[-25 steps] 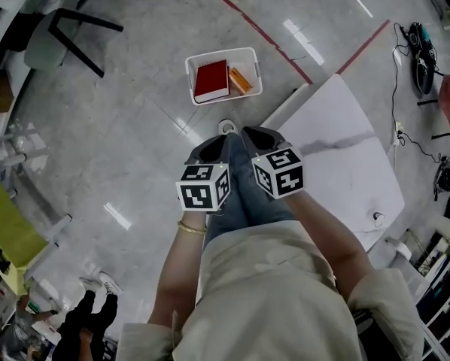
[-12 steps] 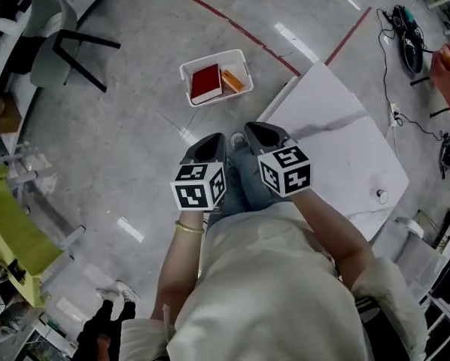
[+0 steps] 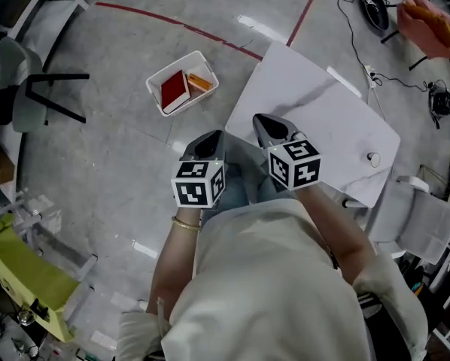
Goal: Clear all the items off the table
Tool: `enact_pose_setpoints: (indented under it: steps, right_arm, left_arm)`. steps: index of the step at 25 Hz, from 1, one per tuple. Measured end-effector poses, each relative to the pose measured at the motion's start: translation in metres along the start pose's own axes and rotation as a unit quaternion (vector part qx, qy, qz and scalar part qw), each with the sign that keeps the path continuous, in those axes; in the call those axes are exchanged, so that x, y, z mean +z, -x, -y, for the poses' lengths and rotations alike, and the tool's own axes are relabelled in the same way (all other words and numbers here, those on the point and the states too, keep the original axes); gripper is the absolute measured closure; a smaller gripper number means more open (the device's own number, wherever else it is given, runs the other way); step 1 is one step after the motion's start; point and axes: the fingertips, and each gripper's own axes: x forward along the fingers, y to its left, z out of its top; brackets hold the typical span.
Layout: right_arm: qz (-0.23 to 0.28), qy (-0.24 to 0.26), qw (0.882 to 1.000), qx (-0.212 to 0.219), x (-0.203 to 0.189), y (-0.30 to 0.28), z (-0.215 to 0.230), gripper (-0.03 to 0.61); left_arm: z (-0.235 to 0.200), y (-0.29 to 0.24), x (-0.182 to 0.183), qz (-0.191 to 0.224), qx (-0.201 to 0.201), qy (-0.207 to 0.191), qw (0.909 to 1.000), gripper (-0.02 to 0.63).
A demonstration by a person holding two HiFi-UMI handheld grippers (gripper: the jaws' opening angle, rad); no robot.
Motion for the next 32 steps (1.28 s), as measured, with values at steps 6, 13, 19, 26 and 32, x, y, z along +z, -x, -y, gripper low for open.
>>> enact_pose_setpoints:
  steps: [6,13,19,26,32]
  right_arm:
    - [0.034,-0.042,0.997,-0.053,-0.012,0.060,0.060,0.580]
    - [0.063,-0.088,0.988,-0.109,-0.066,0.141,0.120,0.580]
    - [0.068,-0.106,0.982,-0.139,-0.111,0.201,0.157,0.580]
    - [0.081,-0.119,0.976,-0.165,-0.152,0.265,0.188,0.580]
    - [0.095,-0.141,0.966,-0.196,-0.184,0.315,0.211,0.580]
  left_arm:
    - [0.073,-0.029,0.001,-0.017,-0.047,-0.043,0.9978,0.604]
    - [0.166,-0.062,-0.033,-0.040,-0.091,-0.097,0.9904,0.604]
    - [0.240,-0.074,-0.066,-0.057,-0.115,-0.119,0.9845,0.604]
    - [0.318,-0.078,-0.099,-0.064,-0.146,-0.146,0.9762,0.604]
    - [0.374,-0.081,-0.123,-0.074,-0.179,-0.177,0.9649,0.604]
